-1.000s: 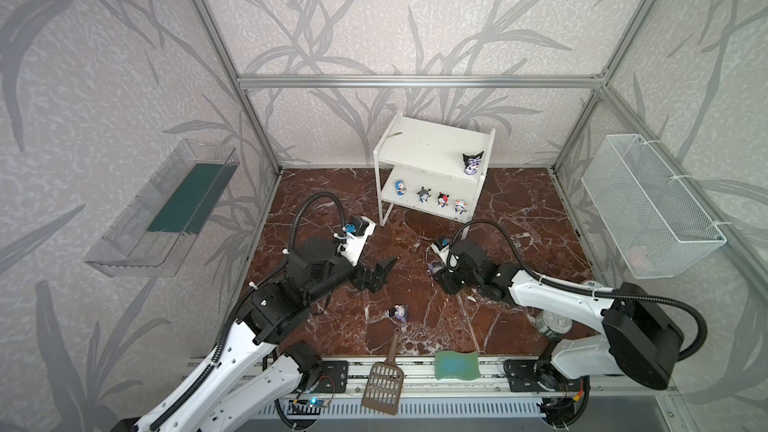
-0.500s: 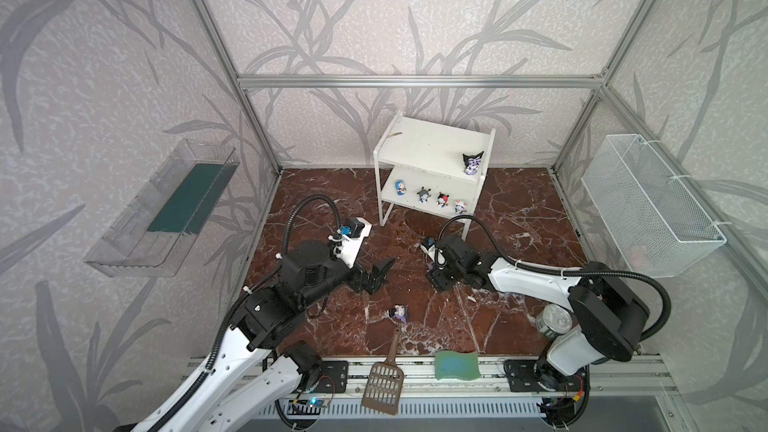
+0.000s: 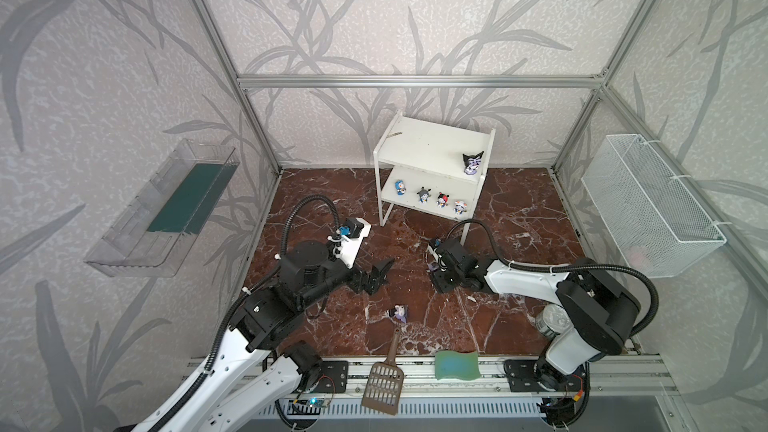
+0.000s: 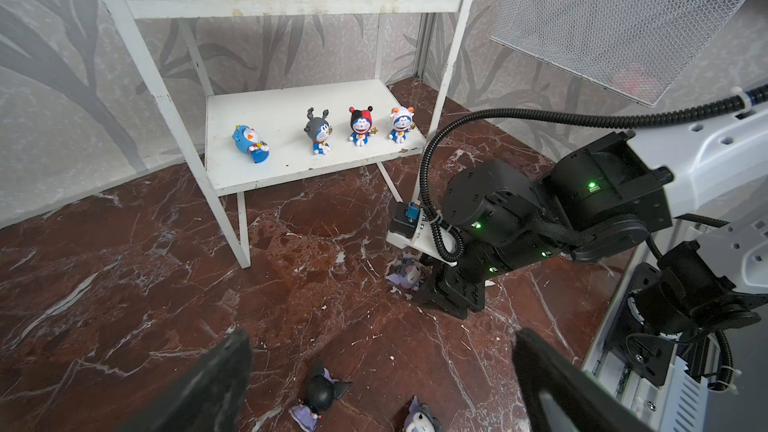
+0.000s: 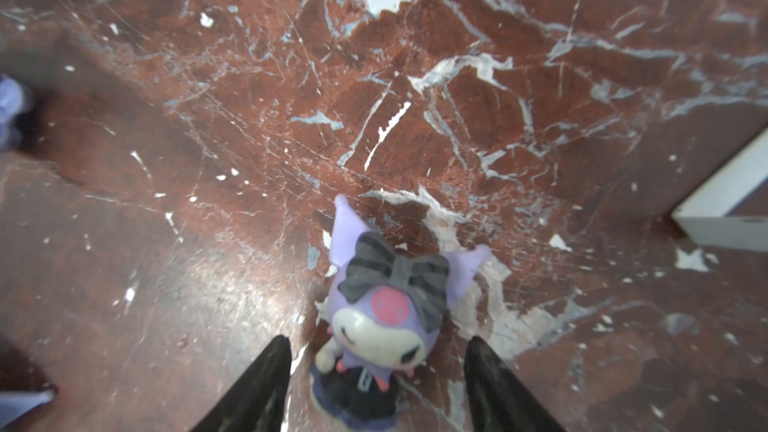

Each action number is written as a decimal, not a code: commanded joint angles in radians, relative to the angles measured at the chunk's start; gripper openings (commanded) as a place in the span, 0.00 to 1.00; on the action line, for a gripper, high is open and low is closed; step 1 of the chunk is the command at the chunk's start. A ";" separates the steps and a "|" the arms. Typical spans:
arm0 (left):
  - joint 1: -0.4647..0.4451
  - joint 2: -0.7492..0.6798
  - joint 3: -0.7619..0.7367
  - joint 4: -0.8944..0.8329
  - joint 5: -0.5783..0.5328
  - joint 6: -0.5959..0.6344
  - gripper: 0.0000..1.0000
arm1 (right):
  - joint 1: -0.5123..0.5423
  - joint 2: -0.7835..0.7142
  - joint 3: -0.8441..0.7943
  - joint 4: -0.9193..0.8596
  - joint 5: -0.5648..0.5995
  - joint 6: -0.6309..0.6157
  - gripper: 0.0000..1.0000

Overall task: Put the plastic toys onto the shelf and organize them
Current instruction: 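Close the right gripper on the Kuromi figure and lift it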

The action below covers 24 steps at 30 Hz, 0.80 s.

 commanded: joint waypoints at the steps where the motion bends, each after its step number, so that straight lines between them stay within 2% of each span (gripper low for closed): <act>1: -0.005 -0.001 0.006 -0.020 0.012 -0.014 0.99 | 0.005 0.029 0.006 0.026 0.007 0.032 0.56; 10: -0.005 0.001 -0.007 -0.033 0.033 -0.052 0.99 | 0.049 0.035 -0.003 0.050 0.075 0.033 0.28; 18: -0.009 0.052 -0.086 0.025 0.132 -0.170 0.99 | 0.211 -0.237 -0.230 0.381 0.103 -0.140 0.27; 24: -0.019 0.080 -0.145 0.097 0.160 -0.259 0.99 | 0.360 -0.447 -0.337 0.512 0.134 -0.250 0.26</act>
